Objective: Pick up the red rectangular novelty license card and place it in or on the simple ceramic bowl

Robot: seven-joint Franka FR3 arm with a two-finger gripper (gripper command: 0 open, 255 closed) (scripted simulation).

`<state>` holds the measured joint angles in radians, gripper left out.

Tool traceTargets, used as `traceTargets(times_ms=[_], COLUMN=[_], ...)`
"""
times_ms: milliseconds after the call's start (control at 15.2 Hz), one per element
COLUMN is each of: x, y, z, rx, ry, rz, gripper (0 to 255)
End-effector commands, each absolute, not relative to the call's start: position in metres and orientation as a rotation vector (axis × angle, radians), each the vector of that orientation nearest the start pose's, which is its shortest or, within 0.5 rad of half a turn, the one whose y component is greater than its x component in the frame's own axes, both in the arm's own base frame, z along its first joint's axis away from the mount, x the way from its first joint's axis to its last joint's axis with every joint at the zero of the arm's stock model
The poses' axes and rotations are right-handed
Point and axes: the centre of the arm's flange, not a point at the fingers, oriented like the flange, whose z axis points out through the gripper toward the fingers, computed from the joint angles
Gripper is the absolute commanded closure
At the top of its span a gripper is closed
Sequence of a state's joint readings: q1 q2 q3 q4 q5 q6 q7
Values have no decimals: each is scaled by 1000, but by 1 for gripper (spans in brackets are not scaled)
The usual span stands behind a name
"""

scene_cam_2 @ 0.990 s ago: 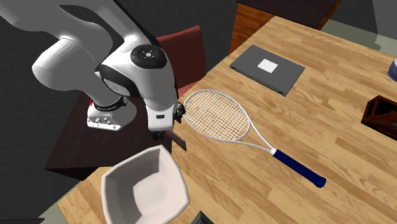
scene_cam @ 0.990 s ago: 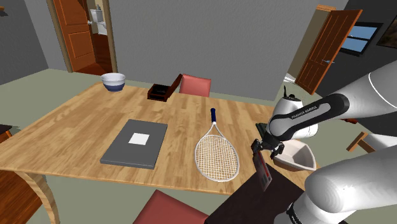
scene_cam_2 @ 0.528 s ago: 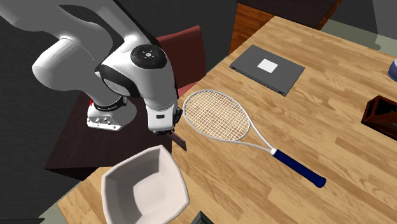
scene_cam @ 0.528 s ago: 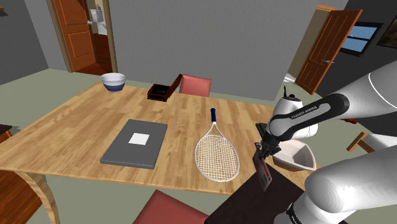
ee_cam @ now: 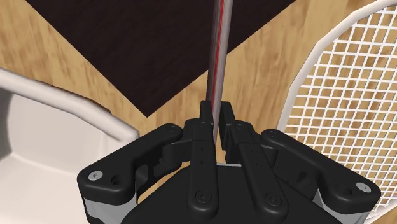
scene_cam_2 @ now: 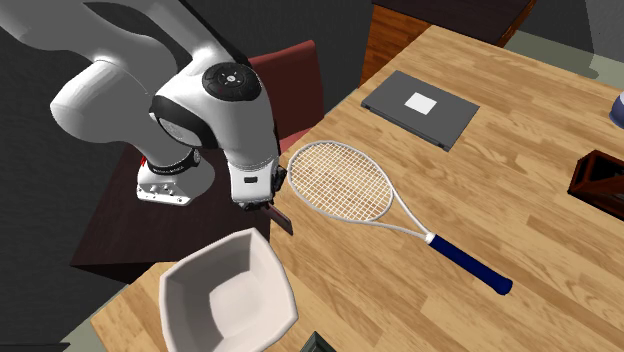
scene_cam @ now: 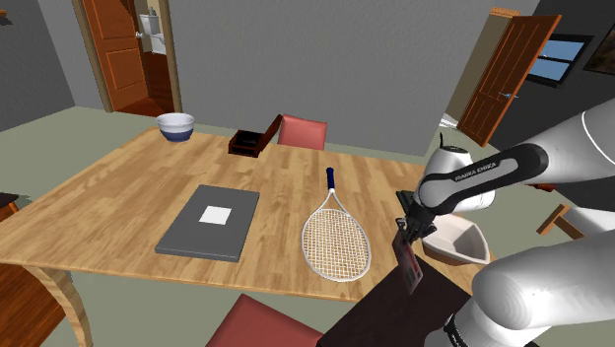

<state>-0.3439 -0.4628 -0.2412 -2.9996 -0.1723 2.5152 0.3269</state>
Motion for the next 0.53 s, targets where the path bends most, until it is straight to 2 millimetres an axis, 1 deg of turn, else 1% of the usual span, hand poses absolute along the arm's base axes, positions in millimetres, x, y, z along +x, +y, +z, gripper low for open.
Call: traceTargets(times_ms=[0, 462], x=[261, 261], y=[-154, -154], z=[282, 318], rx=[-2916, -2916], ry=[1139, 1139], rz=[39, 39], gripper=[255, 255])
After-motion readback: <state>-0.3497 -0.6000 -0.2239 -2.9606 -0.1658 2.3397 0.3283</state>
